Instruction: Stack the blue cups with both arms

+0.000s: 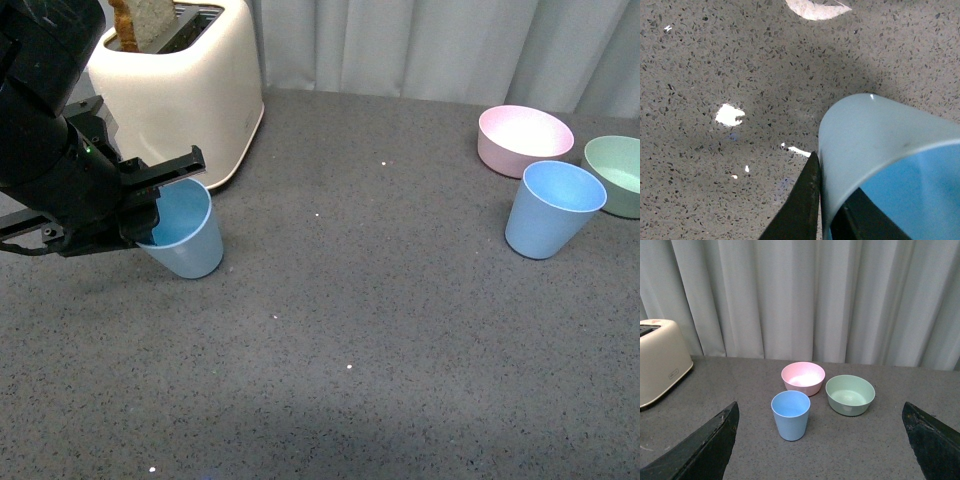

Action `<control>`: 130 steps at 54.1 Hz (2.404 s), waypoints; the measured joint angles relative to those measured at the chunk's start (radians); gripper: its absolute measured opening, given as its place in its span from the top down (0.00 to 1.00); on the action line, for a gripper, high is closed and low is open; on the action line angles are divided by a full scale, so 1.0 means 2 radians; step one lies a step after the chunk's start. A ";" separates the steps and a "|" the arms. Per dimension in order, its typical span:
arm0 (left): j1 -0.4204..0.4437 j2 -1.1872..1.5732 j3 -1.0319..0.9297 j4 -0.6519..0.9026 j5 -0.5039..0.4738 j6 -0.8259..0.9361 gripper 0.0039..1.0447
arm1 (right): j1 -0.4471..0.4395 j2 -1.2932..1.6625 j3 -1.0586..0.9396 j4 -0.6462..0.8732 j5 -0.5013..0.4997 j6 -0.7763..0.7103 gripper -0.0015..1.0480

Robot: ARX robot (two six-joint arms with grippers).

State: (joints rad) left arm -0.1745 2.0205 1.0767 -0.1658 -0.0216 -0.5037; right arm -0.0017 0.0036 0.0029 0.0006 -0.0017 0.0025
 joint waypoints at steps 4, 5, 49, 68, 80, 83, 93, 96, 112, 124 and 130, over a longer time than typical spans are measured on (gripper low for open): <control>-0.009 0.000 0.009 -0.010 0.003 -0.005 0.97 | 0.000 0.000 0.000 0.000 0.000 0.000 0.09; -0.012 0.000 0.012 -0.014 0.003 -0.006 0.97 | 0.000 0.000 0.000 0.000 0.000 0.000 0.09; -0.147 0.138 0.256 -0.136 -0.014 -0.027 0.94 | 0.000 0.000 0.000 0.000 0.000 0.000 0.09; -0.146 0.087 0.218 -0.087 -0.014 -0.025 0.37 | 0.000 0.000 0.000 0.000 0.000 0.000 0.09; -0.143 0.034 0.091 0.156 -0.153 0.079 0.31 | 0.000 0.000 0.000 0.000 -0.001 0.000 0.09; -0.131 0.014 -0.010 0.313 -0.179 0.147 0.41 | 0.000 0.000 0.000 0.000 0.000 0.000 0.09; -0.068 -0.130 -0.234 0.664 -0.143 0.234 0.79 | 0.000 0.000 0.000 0.000 -0.001 0.000 0.09; -0.056 -0.164 -0.265 0.670 -0.135 0.238 0.88 | 0.000 0.000 0.000 0.000 -0.001 0.000 0.09; -0.012 -0.271 -0.390 0.668 -0.082 0.246 0.97 | 0.000 0.000 0.000 0.000 0.000 0.000 0.09; 0.019 -0.361 -0.452 0.637 -0.057 0.247 0.97 | 0.000 0.000 0.000 0.000 0.000 0.000 0.09; 0.030 -0.407 -0.473 0.614 -0.044 0.248 0.97 | 0.000 0.000 0.000 0.000 0.000 0.000 0.09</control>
State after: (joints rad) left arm -0.1154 1.2068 0.1303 1.0626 -0.1097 -0.0086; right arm -0.0017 0.0036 0.0029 0.0006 -0.0013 0.0025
